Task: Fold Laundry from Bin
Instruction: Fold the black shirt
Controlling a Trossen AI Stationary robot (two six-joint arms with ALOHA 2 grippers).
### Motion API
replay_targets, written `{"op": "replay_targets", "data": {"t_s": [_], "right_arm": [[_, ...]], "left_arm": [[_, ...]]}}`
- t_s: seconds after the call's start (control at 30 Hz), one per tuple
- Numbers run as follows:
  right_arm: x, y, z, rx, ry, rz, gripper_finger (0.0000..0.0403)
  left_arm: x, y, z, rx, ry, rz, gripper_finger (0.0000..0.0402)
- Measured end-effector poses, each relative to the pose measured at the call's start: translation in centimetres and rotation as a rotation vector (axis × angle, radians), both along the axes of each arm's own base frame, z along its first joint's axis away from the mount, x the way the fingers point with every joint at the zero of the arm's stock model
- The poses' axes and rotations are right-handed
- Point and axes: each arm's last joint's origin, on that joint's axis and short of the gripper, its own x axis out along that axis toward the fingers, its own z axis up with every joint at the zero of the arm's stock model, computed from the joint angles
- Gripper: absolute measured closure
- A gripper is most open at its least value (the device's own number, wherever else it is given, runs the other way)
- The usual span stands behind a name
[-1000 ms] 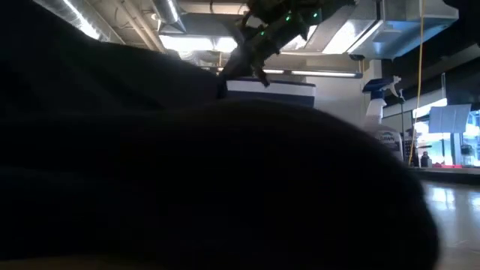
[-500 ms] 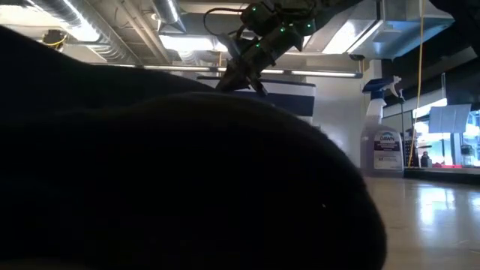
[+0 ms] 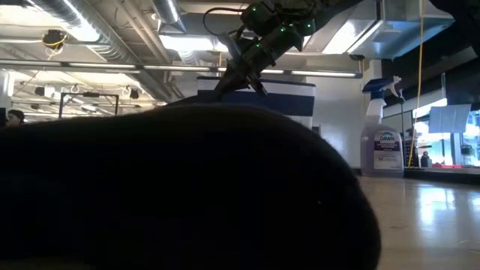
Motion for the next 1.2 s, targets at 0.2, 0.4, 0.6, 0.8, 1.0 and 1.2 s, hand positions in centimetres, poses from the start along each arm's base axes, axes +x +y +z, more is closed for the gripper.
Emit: {"op": "replay_targets", "data": {"t_s": [0.2,0.4,0.6,0.8,1.0,1.2], "right_arm": [[0.0,0.0,0.0,-0.041,0.007,0.029,0.0385],[0.0,0.1,0.0,-0.091,0.015,0.096,0.0278],[-0.4,-0.1,0.4,-0.160,0.036,0.116,0.0142],[-2.5,0.0,2.0,-0.214,0.125,0.115,0.0085],[-3.9,3.7,2.3,-0.172,0.295,0.228,0.0108],[-2.9,9.2,0.3,-0.209,0.317,0.341,0.0136]], "left_arm": [[1.3,0.6,0.0,0.092,-0.154,-0.058,0.0191],[2.8,1.3,-0.1,0.175,-0.240,-0.108,0.0191],[4.6,2.8,-0.3,0.326,-0.341,-0.116,0.0191],[6.9,4.6,-3.4,0.391,-0.293,-0.160,0.0191],[9.1,4.8,-6.7,0.322,-0.352,-0.286,0.0191],[10.3,5.1,-8.3,0.303,-0.425,-0.306,0.0191]]}}
